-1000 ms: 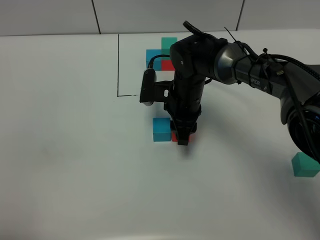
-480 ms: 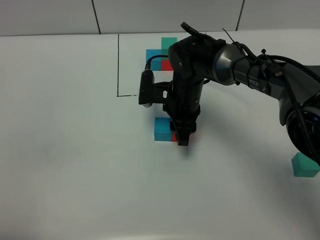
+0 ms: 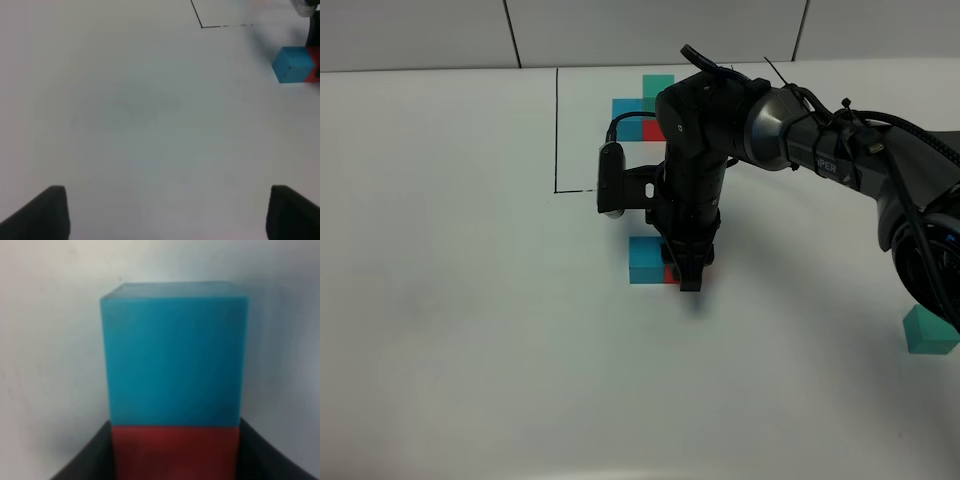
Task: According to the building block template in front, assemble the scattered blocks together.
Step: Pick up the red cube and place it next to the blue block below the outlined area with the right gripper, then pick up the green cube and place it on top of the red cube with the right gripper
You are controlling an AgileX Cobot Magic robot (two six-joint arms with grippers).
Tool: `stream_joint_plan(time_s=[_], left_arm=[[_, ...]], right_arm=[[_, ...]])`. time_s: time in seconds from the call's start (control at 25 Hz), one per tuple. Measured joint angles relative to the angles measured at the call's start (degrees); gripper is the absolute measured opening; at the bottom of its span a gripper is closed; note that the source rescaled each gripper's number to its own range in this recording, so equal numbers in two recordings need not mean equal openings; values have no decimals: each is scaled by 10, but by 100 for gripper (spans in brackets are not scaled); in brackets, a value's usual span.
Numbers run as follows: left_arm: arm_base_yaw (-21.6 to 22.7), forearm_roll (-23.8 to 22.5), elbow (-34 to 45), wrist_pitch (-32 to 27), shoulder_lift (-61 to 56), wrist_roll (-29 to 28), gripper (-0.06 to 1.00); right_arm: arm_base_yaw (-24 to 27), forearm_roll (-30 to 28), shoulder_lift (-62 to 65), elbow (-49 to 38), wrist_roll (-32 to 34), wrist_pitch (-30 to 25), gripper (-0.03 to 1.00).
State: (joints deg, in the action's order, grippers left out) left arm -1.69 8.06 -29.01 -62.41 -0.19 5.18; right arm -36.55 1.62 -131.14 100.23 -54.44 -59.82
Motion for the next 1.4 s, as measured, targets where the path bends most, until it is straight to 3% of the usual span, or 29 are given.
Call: stream_joint_plan(time_s=[0.4,0.48,0.76,0.88,1.0,1.16,1.4], left_arm=[[0,0,0,0,0,0,98],[0,0,0,0,0,0,98],[0,0,0,0,0,0,98],[0,0,0,0,0,0,98],[0,0,0,0,0,0,98],[0,0,0,0,0,0,98],[0,0,0,0,0,0,98]], right_arm=[[0,0,-1,3,0,-2,1],[0,1,-1,4,1,-3,6],[1,-8,31,-4,43,-14,78],[17,-20,85,-50,83,-9,91],[56,-24,168,-156,147,45,93],[129,-31,285,-319,305,131,94],[247,-61,419,-475,557,153,94]])
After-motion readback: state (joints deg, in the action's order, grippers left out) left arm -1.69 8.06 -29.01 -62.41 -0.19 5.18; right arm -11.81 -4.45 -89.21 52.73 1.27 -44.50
